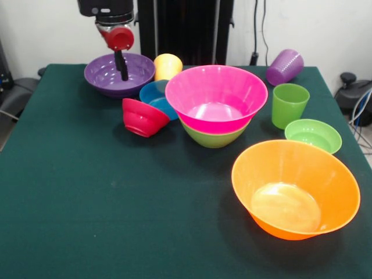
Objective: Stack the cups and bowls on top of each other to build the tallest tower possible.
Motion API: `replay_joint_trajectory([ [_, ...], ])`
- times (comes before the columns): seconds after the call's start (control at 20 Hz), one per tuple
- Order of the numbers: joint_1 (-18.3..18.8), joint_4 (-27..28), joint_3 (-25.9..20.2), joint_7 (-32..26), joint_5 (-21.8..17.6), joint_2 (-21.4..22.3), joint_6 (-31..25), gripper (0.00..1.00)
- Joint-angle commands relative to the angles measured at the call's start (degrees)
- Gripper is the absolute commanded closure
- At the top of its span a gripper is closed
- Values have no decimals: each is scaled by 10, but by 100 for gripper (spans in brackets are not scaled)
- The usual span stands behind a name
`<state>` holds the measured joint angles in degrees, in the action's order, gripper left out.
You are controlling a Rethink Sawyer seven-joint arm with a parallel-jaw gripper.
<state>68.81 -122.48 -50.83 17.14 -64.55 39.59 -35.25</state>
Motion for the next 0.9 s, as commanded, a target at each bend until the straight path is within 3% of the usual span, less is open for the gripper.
replay_joint_trajectory([
  [0.05, -51, 35, 18, 57, -26, -23, 46, 0],
  [0.2, -63, 48, 30, 53, -47, -28, 54, 0],
  [0.45, -68, 56, 42, 48, -31, -29, 49, 0],
  [0.65, -94, 74, 77, 56, -70, -42, 42, 0],
  [0.9, -114, 85, 107, 24, -101, -42, 21, 0],
])
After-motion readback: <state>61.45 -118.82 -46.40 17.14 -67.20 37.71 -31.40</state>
